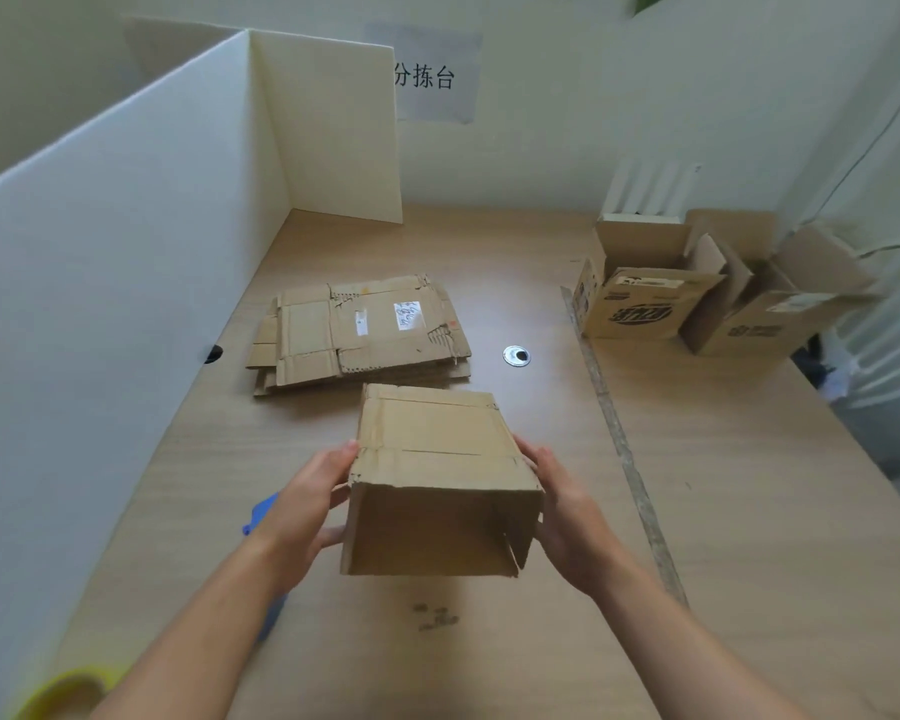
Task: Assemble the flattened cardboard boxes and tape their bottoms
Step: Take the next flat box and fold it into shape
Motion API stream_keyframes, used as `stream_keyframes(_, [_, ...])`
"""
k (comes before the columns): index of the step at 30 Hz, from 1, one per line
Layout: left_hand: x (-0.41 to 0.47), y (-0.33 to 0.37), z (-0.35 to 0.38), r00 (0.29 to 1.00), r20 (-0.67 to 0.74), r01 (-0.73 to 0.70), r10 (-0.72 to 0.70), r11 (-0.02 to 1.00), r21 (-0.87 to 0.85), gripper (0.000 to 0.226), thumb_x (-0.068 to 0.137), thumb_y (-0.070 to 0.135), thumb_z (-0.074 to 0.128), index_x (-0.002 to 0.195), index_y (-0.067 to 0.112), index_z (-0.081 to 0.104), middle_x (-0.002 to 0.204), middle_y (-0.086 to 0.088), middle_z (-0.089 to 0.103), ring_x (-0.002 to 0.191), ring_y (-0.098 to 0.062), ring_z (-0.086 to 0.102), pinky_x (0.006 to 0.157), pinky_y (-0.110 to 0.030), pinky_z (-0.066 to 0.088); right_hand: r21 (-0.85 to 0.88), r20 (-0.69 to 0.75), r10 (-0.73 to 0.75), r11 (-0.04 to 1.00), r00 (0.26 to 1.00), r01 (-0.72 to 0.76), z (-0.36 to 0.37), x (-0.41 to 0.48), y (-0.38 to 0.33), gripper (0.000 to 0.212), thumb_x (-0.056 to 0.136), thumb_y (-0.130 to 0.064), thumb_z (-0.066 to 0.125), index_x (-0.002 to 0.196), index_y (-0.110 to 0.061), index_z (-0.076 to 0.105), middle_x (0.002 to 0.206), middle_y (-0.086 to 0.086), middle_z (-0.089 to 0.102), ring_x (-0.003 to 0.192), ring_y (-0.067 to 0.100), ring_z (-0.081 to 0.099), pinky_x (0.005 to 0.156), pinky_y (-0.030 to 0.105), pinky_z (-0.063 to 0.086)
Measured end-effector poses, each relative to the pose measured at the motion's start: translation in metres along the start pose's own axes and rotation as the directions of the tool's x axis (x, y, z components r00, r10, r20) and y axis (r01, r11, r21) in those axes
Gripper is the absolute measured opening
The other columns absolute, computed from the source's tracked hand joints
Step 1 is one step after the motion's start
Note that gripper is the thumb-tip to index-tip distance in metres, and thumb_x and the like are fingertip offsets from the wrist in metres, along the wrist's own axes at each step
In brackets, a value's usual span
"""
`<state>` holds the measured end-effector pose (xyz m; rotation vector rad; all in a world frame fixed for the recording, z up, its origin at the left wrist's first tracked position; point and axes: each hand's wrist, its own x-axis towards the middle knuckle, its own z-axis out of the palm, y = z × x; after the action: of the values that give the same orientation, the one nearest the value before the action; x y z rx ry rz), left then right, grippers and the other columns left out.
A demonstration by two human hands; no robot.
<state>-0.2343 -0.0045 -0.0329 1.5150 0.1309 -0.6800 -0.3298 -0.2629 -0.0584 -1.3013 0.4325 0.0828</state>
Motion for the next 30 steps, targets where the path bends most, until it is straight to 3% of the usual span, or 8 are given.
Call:
stream_keyframes(5, [-0.032, -0.026, 0.003, 1.000, 0.016, 0.026, -0.026, 0.999, -0.026, 0.036, 0.099, 0.053, 0.044, 0.107, 0.037, 0.075, 0.106, 0.002, 0.075, 0.098, -0.014, 0.071, 0.073, -0.034, 0.058, -0.037, 0.037, 0.020, 0.999, 0.999, -0.018, -0.007, -0.025, 0.017, 0.057, 0.079, -0.076, 0.048, 0.125, -0.047, 0.065, 0.130, -0.013, 0.065, 0.117, 0.005, 0.061, 0.085, 0.036, 0.051])
stream_keyframes(11, [-0.055, -0.051, 0.010, 0.998, -0.025, 0.062, -0.060, 0.994, 0.090, 0.038, 0.100, 0.056, 0.042, 0.104, 0.040, 0.076, 0.104, 0.003, 0.076, 0.097, -0.018, 0.072, 0.086, -0.036, 0.054, -0.287, 0.112, 0.034, 0.958, 0.993, -0.001, -0.014, -0.042, 0.022, 0.057, 0.083, -0.080, 0.035, 0.133, -0.057, 0.051, 0.129, -0.026, 0.061, 0.117, 0.000, 0.058, 0.088, 0.038, 0.048])
stream_keyframes(15, [-0.060, -0.065, 0.013, 0.992, -0.114, 0.053, -0.044, 0.995, 0.084, 0.037, 0.100, 0.054, 0.045, 0.102, 0.036, 0.077, 0.102, 0.006, 0.076, 0.099, -0.017, 0.070, 0.092, -0.041, 0.053, -0.276, 0.039, 0.063, 0.960, 0.997, -0.050, -0.017, -0.045, 0.032, 0.059, 0.083, -0.075, 0.041, 0.135, -0.050, 0.053, 0.134, -0.023, 0.058, 0.126, 0.009, 0.052, 0.095, 0.039, 0.047])
stream_keyframes(18, [-0.058, -0.070, 0.017, 0.983, -0.176, -0.032, 0.044, 0.997, 0.071, 0.031, 0.103, 0.046, 0.043, 0.109, 0.033, 0.071, 0.113, 0.010, 0.072, 0.108, -0.009, 0.064, 0.090, -0.037, 0.050, -0.202, -0.014, 0.011, 0.979, 1.000, -0.014, -0.016, -0.044, 0.033, 0.047, 0.093, -0.062, 0.048, 0.137, -0.047, 0.051, 0.140, -0.023, 0.054, 0.131, 0.005, 0.049, 0.095, 0.038, 0.046])
stream_keyframes(21, [-0.059, -0.074, 0.020, 0.958, -0.217, -0.180, 0.188, 0.982, 0.056, 0.026, 0.104, 0.039, 0.046, 0.113, 0.028, 0.068, 0.111, 0.003, 0.071, 0.110, -0.016, 0.065, 0.088, -0.036, 0.050, -0.176, -0.022, -0.056, 0.983, 0.998, 0.051, -0.013, -0.043, 0.031, 0.036, 0.097, -0.058, 0.048, 0.133, -0.054, 0.050, 0.139, -0.023, 0.055, 0.128, 0.002, 0.052, 0.095, 0.040, 0.047])
stream_keyframes(23, [-0.063, -0.080, 0.020, 0.944, -0.193, -0.257, 0.268, 0.963, 0.083, 0.026, 0.094, 0.047, 0.054, 0.112, 0.034, 0.067, 0.112, 0.006, 0.070, 0.111, -0.013, 0.064, 0.094, -0.036, 0.050, -0.198, -0.009, -0.080, 0.977, 0.997, 0.077, -0.010, -0.045, 0.032, 0.031, 0.102, -0.052, 0.046, 0.131, -0.059, 0.046, 0.137, -0.025, 0.055, 0.124, -0.002, 0.054, 0.095, 0.040, 0.047])
stream_keyframes(28, [-0.069, -0.090, 0.016, 0.916, -0.061, -0.348, 0.397, 0.861, 0.371, 0.048, 0.077, 0.063, 0.058, 0.122, 0.048, 0.056, 0.128, 0.030, 0.054, 0.124, 0.006, 0.050, 0.090, -0.012, 0.046, -0.334, 0.009, -0.146, 0.932, 0.989, 0.141, -0.007, -0.051, 0.037, 0.036, 0.102, -0.046, 0.043, 0.138, -0.048, 0.047, 0.137, -0.025, 0.055, 0.125, -0.002, 0.052, 0.102, 0.035, 0.047])
stream_keyframes(30, [-0.066, -0.091, 0.015, 0.917, -0.039, -0.334, 0.398, 0.815, 0.474, 0.054, 0.076, 0.063, 0.058, 0.127, 0.048, 0.053, 0.140, 0.030, 0.042, 0.131, 0.007, 0.042, 0.100, -0.016, 0.043, -0.388, 0.013, -0.138, 0.912, 0.990, 0.132, -0.007, -0.050, 0.037, 0.034, 0.106, -0.042, 0.040, 0.138, -0.044, 0.051, 0.139, -0.021, 0.052, 0.126, 0.001, 0.051, 0.104, 0.035, 0.047])
